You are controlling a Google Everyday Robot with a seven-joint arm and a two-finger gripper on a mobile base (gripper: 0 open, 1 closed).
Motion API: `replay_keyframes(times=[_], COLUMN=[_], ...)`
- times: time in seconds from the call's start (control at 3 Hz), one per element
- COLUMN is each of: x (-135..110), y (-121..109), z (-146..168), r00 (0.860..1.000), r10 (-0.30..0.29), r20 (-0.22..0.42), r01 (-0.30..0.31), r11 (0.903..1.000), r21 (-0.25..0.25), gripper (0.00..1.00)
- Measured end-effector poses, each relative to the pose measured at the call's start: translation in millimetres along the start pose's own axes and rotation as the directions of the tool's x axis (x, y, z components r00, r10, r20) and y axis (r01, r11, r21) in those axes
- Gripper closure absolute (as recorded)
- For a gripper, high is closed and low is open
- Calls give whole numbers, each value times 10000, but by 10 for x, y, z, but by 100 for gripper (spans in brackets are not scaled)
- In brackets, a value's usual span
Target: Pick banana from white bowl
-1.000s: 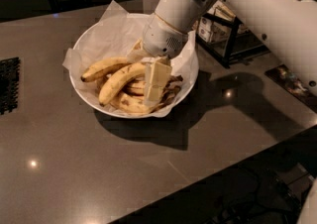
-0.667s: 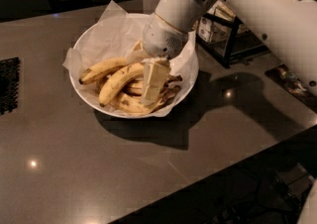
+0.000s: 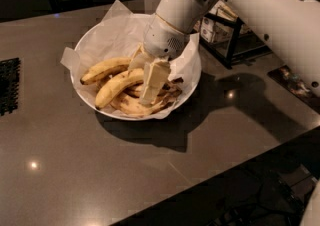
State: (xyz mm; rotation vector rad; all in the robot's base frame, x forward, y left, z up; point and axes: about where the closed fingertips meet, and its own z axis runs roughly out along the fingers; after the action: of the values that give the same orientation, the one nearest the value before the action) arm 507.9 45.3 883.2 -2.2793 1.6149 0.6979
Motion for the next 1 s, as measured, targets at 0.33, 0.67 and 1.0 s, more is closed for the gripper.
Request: replay_keyframes(times=[0.33, 0.67, 1.0], x=[-52, -117, -207], y=[-25, -4, 81], z=[-16, -94, -246], r00=[9999, 9995, 9987], r10=[-77, -158, -287], r20=[-76, -255, -410], r01=[78, 173, 334], r11=[9998, 9983, 9923], r21=[198, 564, 1191], gripper=[100, 100, 100])
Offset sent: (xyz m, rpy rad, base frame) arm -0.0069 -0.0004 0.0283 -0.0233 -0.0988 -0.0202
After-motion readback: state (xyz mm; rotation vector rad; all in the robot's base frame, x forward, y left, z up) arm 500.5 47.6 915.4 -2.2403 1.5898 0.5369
